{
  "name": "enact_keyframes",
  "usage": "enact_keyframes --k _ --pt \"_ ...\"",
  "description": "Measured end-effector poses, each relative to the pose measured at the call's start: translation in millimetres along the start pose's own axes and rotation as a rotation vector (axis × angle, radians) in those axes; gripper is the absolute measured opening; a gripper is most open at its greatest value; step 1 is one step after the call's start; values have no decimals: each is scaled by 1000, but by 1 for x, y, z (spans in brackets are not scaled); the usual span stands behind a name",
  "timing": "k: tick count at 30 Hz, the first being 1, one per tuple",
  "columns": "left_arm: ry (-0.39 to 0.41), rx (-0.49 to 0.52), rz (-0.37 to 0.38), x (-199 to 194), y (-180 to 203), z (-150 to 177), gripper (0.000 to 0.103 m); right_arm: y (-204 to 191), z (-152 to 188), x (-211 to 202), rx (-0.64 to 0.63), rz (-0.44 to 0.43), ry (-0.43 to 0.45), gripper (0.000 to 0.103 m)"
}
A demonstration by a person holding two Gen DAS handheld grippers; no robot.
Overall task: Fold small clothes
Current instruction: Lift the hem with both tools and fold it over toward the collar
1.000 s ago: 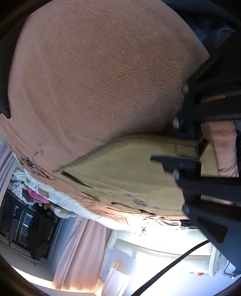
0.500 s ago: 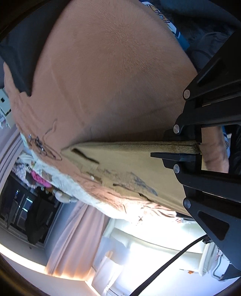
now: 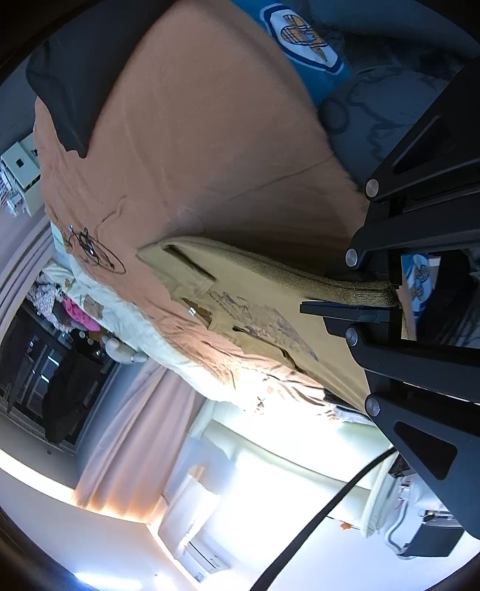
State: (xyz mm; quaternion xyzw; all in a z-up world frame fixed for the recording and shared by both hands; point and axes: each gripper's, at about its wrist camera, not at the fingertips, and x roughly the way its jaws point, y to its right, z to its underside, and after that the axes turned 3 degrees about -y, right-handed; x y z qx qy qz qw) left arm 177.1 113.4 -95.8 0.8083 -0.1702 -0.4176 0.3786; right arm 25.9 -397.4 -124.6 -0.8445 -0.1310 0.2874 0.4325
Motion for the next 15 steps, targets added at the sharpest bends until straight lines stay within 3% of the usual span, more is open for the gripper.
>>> enact_keyframes --k 15 --pt "28 53 37 -64 -17 59 5 7 35 -37 -25 -2 -77 1"
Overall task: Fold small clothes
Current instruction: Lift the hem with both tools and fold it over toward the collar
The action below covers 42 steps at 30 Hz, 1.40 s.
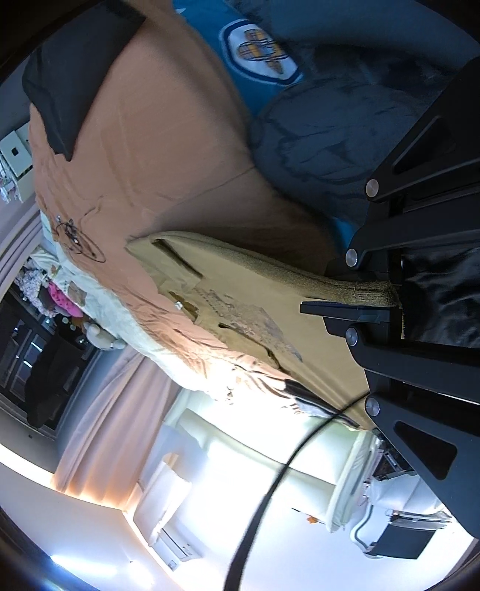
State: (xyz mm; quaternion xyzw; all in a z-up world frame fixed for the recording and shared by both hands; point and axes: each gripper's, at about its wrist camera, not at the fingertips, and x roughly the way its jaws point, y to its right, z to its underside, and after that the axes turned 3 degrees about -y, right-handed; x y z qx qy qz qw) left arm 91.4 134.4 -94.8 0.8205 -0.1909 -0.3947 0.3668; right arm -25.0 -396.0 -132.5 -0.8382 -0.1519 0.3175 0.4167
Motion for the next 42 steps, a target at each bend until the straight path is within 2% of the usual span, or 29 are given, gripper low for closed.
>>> enact_keyframes --k 6,11,17,24,34,42 --pt "-4 38 6 -7 9 3 6 -7 -12 -7 -18 7 -3 1" --pt "17 77 7 -5 24 -18 6 -23 -37 -1 -69 -3 27 1" --pt "58 131 -19 8 54 -64 6 -44 -84 17 -131 -17 73 1" --pt "96 144 -29 30 85 -118 6 -69 -144 54 -187 -26 114 1" --pt "89 183 -63 80 126 -208 6 -86 -216 115 -228 23 126 1" --pt "69 194 -83 122 148 -264 6 -93 -253 143 -237 43 109 1"
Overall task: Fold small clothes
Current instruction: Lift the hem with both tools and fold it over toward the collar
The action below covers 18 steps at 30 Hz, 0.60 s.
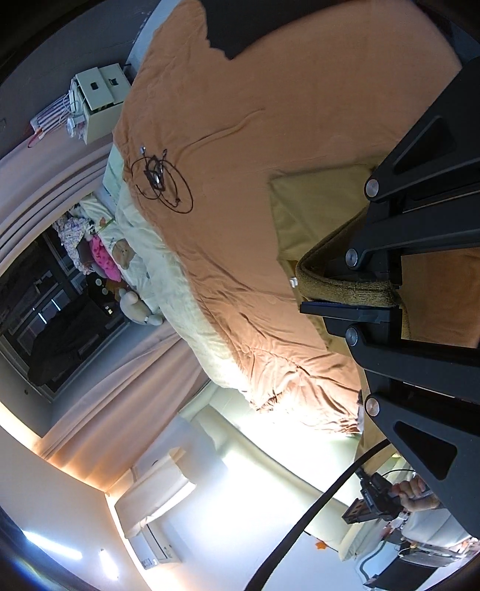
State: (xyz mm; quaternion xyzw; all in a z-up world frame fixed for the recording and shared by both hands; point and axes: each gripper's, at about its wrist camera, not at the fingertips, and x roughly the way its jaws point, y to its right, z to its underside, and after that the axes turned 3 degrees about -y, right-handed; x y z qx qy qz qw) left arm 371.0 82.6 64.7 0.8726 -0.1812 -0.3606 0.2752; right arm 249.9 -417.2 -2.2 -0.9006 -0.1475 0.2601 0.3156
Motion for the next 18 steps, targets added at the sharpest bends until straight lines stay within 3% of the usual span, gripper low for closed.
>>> enact_keyframes --k 9,18 --pt "-53 -19 -45 58 0 -33 6 12 -35 52 34 32 -43 1" --pt "-127 -60 -119 133 -25 -52 6 35 -61 117 91 88 -126 1"
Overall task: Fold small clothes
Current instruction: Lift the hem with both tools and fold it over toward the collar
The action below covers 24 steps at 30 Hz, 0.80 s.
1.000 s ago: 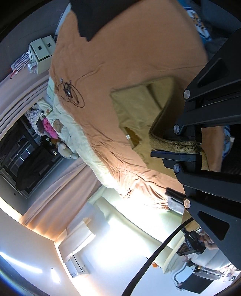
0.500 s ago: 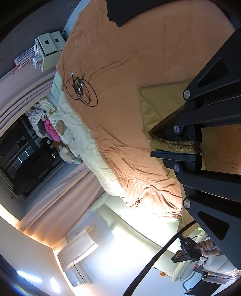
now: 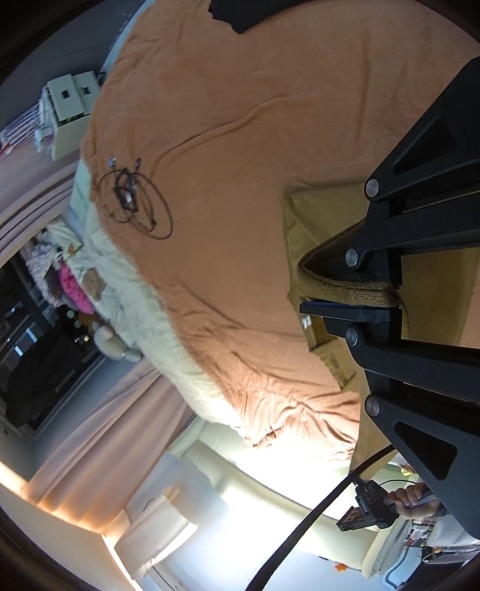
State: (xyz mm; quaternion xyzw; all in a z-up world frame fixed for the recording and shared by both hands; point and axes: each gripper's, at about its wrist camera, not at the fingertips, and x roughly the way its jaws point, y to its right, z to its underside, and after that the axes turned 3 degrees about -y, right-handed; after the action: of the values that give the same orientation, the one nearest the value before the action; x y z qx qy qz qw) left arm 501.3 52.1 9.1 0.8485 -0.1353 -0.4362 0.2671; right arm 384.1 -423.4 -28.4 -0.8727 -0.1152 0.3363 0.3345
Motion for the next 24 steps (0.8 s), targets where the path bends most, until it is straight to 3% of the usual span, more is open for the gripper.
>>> enact_keyframes --k 12,24 --pt "-104 -78 -80 108 -43 -27 6 24 -34 86 94 87 -80 1" --pt "-168 -150 -152 179 -80 -34 7 35 -52 149 142 158 -142 1"
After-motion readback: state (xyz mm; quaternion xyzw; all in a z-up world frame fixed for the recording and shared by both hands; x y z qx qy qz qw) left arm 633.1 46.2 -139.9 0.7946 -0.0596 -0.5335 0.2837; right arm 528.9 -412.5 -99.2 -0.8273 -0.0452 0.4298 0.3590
